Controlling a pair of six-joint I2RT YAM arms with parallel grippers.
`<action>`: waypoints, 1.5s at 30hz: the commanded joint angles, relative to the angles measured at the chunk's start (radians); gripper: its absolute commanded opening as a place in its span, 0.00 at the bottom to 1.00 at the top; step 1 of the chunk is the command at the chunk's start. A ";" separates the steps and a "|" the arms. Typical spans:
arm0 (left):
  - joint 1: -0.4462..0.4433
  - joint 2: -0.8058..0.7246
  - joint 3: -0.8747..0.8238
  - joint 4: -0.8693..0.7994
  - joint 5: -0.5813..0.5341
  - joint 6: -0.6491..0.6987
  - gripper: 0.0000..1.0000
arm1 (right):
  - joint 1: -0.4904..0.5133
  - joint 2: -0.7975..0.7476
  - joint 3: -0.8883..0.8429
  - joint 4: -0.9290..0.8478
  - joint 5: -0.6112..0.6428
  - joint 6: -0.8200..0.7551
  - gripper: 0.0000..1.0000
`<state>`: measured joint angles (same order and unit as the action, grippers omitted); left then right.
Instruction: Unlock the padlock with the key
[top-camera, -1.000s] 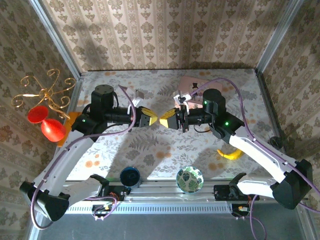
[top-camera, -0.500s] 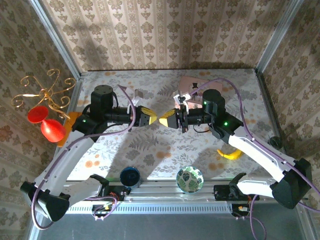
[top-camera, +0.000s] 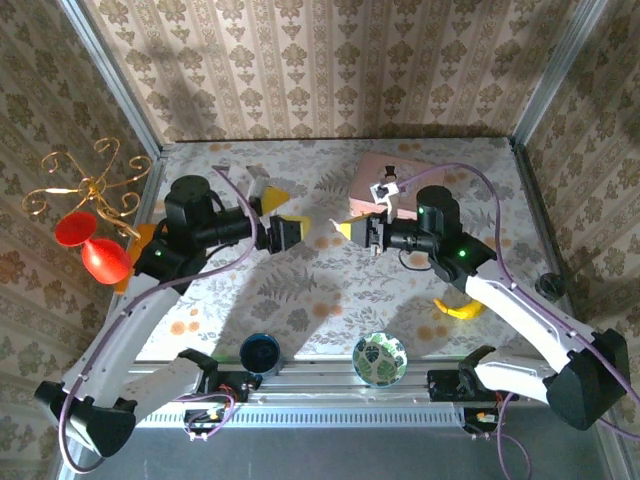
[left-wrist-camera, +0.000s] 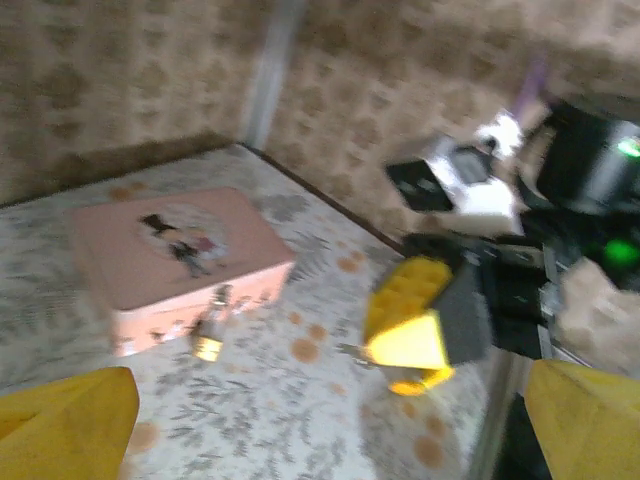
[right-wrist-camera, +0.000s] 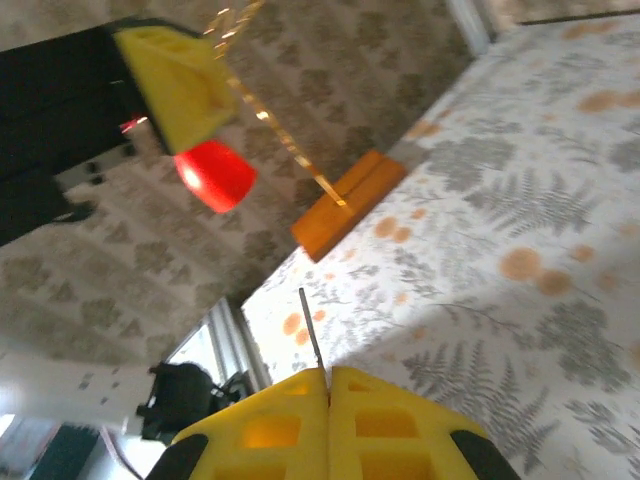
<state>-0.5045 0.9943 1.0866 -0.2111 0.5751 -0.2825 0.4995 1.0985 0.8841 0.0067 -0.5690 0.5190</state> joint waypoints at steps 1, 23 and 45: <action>-0.034 0.029 -0.018 0.017 -0.306 -0.070 1.00 | -0.020 -0.086 -0.013 -0.084 0.135 0.062 0.00; -0.166 0.819 0.347 0.170 -0.513 -0.161 1.00 | -0.546 -0.136 -0.191 -0.185 0.329 0.295 0.00; -0.132 1.212 0.733 0.037 -0.312 -0.143 1.00 | -0.604 0.585 0.174 -0.090 0.660 0.071 0.00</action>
<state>-0.6460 2.1838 1.7676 -0.1421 0.2356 -0.4267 -0.1013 1.6314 1.0035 -0.1116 0.0582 0.6315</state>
